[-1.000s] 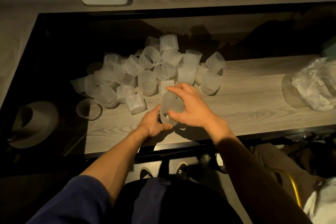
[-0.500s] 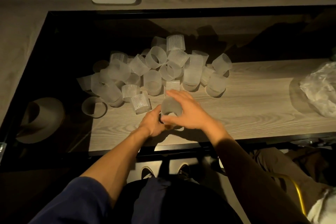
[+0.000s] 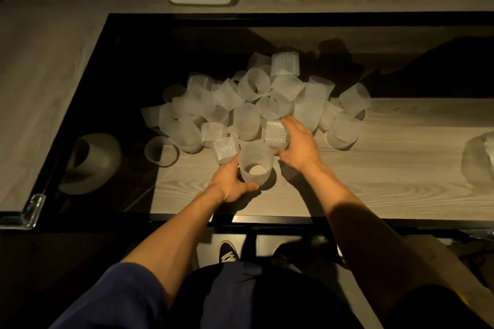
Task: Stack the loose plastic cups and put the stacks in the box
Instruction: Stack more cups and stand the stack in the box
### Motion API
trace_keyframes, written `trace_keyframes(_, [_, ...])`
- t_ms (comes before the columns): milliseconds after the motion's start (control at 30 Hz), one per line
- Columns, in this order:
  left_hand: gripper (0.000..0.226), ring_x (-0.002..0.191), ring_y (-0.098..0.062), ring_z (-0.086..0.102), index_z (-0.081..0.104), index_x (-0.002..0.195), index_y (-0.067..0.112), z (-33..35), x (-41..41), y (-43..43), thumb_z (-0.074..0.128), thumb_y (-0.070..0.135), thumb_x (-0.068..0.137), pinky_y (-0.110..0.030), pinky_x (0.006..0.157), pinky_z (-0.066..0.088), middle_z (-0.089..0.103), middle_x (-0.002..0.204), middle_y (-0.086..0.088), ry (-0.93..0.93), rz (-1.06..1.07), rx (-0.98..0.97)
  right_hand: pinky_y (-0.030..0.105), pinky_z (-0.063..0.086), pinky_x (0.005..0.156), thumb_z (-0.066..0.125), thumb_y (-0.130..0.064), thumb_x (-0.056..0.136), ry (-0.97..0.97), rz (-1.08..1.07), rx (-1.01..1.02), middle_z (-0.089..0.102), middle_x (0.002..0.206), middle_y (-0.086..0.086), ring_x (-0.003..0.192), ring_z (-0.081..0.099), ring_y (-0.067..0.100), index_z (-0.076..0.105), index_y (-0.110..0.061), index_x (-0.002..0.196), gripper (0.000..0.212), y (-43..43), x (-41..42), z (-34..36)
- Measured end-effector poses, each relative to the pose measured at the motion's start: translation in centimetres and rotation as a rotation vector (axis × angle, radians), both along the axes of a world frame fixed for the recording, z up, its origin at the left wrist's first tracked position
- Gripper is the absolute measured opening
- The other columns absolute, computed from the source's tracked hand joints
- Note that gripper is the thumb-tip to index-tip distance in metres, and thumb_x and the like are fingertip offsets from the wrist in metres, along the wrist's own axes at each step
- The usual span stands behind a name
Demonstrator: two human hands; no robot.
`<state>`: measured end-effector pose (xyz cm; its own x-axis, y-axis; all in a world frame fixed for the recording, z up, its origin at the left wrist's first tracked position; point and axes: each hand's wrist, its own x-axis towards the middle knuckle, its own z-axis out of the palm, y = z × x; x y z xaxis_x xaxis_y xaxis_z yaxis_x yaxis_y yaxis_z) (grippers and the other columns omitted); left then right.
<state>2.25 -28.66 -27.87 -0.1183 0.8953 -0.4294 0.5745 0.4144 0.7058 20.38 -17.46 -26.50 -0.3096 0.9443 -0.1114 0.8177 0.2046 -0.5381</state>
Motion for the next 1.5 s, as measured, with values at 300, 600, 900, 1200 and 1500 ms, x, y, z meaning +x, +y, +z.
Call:
trace_keyframes(300, [0.084,0.130,-0.025,0.051,0.042,0.145,0.022,-0.1,-0.4,-0.2,0.088,0.025,0.075,-0.044,0.111,0.042,0.056,0.139,-0.004,-0.028,0.014,0.020,0.043,0.040,0.109,0.077,-0.029,0.082,0.059,-0.013,0.084,0.057,0.136,0.003,0.133,0.046,0.024,0.052,-0.018,0.136,0.060,-0.9,1.2,2.0])
trace_keyframes(600, [0.083,0.122,-0.024,0.055,0.044,0.144,0.024,-0.7,-0.4,-0.1,0.089,0.024,0.074,-0.043,0.108,0.045,0.061,0.132,-0.004,-0.064,0.026,0.027,0.011,0.042,0.093,0.076,-0.022,0.079,0.491,0.142,0.171,0.048,0.128,-0.003,0.113,0.049,-0.003,0.059,-0.017,0.136,0.059,-3.8,0.9,7.3])
trace_keyframes(900, [0.085,0.122,-0.021,0.055,0.044,0.143,0.027,-0.8,-0.5,-0.2,0.089,0.028,0.071,-0.040,0.106,0.046,0.062,0.130,-0.001,-0.061,0.004,0.040,0.044,0.049,0.097,0.063,-0.046,0.081,0.000,0.544,0.195,0.049,0.134,0.000,0.122,0.047,0.021,0.048,-0.027,0.150,0.073,-4.3,-1.0,8.6])
trace_keyframes(1200, [0.083,0.111,-0.021,0.062,0.048,0.136,0.031,-1.1,-0.9,-0.1,0.085,0.041,0.063,-0.044,0.097,0.053,0.064,0.120,0.003,-0.084,-0.024,0.051,0.049,0.019,0.122,0.069,-0.054,0.089,-0.265,0.616,-0.078,0.014,0.170,-0.004,0.156,0.011,0.020,0.019,-0.035,0.161,0.090,-4.6,-3.5,7.4])
trace_keyframes(1500, [0.084,0.125,-0.023,0.054,0.044,0.142,0.031,-1.3,-1.1,0.3,0.089,0.031,0.071,-0.048,0.108,0.045,0.060,0.135,0.000,-0.074,0.012,0.006,0.042,0.052,0.100,0.073,-0.027,0.090,0.207,-0.260,-0.053,0.058,0.128,0.005,0.115,0.059,0.022,0.059,-0.015,0.129,0.043,-1.2,-0.5,1.4])
